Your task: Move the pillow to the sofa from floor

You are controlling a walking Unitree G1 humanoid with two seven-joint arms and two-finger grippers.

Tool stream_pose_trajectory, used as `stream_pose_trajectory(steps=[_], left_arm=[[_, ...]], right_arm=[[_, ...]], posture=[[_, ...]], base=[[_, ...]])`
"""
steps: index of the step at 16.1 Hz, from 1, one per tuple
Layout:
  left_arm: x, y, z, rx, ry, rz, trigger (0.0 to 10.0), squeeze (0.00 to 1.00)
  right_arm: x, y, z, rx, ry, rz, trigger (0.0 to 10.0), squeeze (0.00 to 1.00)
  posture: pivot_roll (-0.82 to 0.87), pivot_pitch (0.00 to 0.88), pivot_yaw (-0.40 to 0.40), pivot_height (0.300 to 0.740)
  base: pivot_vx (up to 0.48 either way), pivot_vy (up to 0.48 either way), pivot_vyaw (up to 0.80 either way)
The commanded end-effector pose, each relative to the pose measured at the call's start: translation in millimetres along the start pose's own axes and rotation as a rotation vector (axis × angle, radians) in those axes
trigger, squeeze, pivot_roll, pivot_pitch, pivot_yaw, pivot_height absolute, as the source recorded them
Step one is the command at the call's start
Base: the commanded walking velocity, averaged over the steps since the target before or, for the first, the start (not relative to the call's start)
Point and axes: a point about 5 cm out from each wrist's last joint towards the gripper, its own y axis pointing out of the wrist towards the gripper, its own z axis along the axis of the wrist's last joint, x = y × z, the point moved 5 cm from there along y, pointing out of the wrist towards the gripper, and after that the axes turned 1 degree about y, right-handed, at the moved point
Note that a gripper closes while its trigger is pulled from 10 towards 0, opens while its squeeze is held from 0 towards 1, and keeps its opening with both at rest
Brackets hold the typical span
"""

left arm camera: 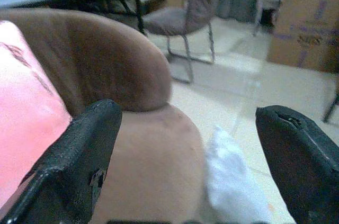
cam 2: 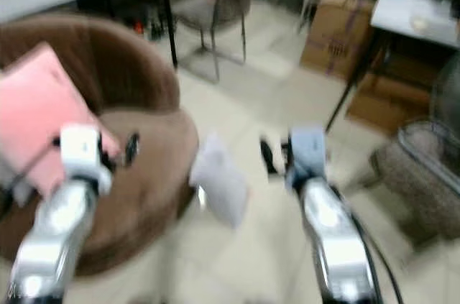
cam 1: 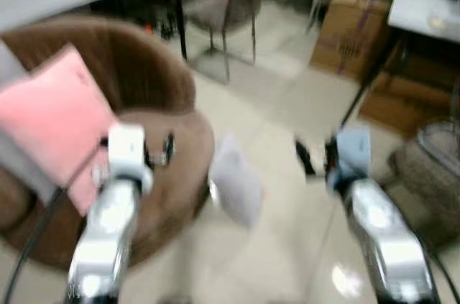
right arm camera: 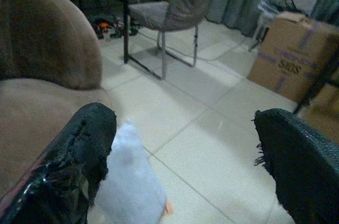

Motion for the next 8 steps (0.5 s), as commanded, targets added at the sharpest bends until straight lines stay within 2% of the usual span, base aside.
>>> stream_pose_trajectory(steps=[1, 3, 4, 5, 8], left_arm=[[-3.5, 1.5, 7.3, 0.017, 0.027, 0.016, 10.0, 0.47], [-5.8, 2.3, 8.4, 0.016, 0.049, 0.022, 10.0, 0.47], [-6.6, 2.8, 8.5, 0.015, 0.044, 0.026, 10.0, 0.42], [-6.2, 3.9, 7.4, 0.01, 0.042, 0.026, 10.0, 0.32], [-1.0, 5.5, 7.6, 0.009, 0.053, 0.016, 10.0, 0.24]], right_arm=[[1.9, 1.3, -2.3, -0.009, 0.0, -0.013, 10.0, 0.0], [1.8, 4.6, -4.5, -0.015, -0.002, -0.022, 10.0, 0.0], [0.3, 5.7, -4.3, -0.013, -0.002, -0.018, 10.0, 0.0], [-0.7, 6.6, -3.9, -0.012, -0.003, -0.015, 10.0, 0.0], [-0.4, 7.4, -2.8, -0.006, -0.005, -0.016, 10.0, 0.0]], posture=[[0.02, 0.0, -0.008, 0.74], [0.03, 0.0, -0.006, 0.74], [0.02, 0.0, -0.003, 0.74], [0.02, 0.0, -0.002, 0.74], [0.02, 0.0, 0.001, 0.74]], base=[[0.0, 0.0, 0.0], [0.0, 0.0, 0.8], [0.0, 0.0, 0.8], [0.0, 0.0, 0.8], [0.0, 0.0, 0.8]])
